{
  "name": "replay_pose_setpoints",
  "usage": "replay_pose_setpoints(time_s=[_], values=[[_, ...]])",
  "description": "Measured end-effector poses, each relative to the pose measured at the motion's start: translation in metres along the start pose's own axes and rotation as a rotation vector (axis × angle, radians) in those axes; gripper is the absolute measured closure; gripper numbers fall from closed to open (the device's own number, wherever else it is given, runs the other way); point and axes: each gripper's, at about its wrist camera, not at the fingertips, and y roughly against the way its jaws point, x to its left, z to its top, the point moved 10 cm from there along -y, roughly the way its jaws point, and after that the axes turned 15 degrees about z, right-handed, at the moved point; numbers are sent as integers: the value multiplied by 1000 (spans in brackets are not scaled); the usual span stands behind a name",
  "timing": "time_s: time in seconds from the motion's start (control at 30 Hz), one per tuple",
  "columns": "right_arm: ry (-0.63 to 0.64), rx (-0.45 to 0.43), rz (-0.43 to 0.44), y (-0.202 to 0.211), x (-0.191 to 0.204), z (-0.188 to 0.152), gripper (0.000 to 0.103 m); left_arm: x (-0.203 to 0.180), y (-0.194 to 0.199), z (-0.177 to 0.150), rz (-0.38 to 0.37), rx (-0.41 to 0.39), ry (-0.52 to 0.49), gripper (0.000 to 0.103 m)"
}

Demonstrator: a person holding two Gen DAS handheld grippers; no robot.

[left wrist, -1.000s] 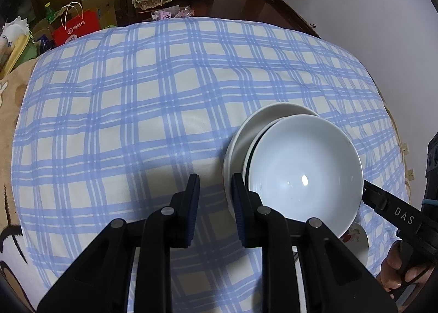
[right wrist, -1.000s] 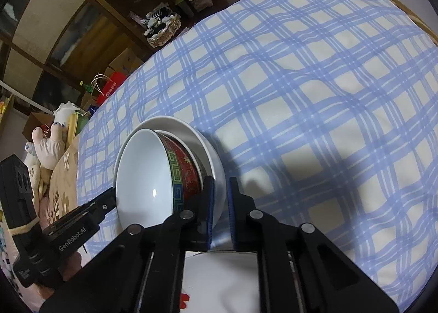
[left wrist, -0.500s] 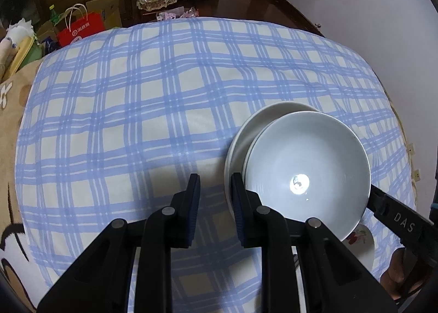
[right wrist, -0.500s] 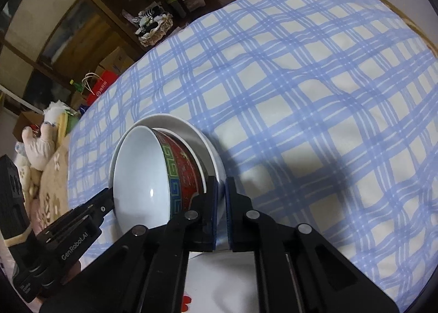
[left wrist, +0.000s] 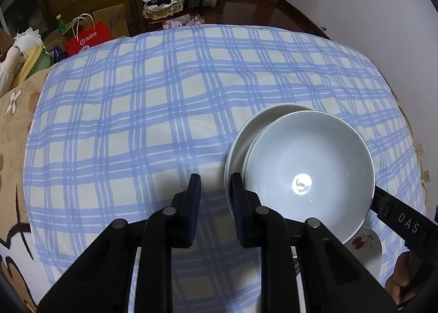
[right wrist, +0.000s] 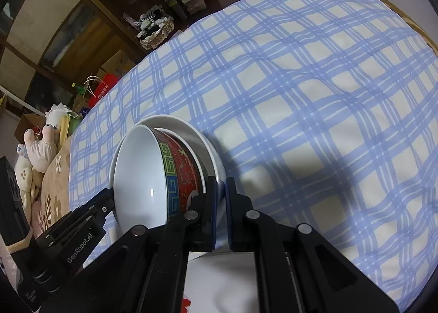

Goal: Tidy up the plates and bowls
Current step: 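Lift the bowl stack with both tools and carry it over the cherry plates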

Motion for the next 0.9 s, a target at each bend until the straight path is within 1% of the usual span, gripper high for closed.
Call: replay_pose_setpoints(time_s=[0.07, 0.17, 0.27, 0.4, 0.43, 0.53, 0.57, 0.6, 0.63, 0.67, 0.8, 0.9], values=[[1, 0, -1, 0, 0, 0, 94, 0, -1, 0, -13, 15, -1, 82], [4, 1, -1, 0, -1, 1, 94, 4, -3, 0, -19, 32, 9, 78], [3, -1, -1, 0, -1, 1, 94, 5, -4, 1, -8, 27, 8, 75], [5, 6, 1, 0, 0, 0, 94, 5, -4, 1, -23, 32, 11, 75], [8, 8, 0, 0, 0, 0, 94, 5, -4, 0, -29, 37, 12, 76], [6, 5, -1, 0, 1, 1, 94, 3, -5, 1, -60, 47, 9, 82], [9, 6, -2, 0, 1, 1, 94, 2, -5, 1, -78, 57, 5, 86], [12, 8, -3, 0, 0, 1, 94, -1, -5, 2, -105, 69, 9, 94], [19, 12, -7, 0, 1, 2, 94, -3, -5, 2, -135, 80, 10, 97], [18, 12, -7, 0, 0, 1, 94, -3, -5, 3, -146, 87, 12, 97], [2, -14, -13, 2, -1, 2, 95, -1, -6, 6, -122, 69, 4, 98], [22, -25, -31, 3, 0, 3, 95, -1, -8, 9, -118, 66, 8, 98]])
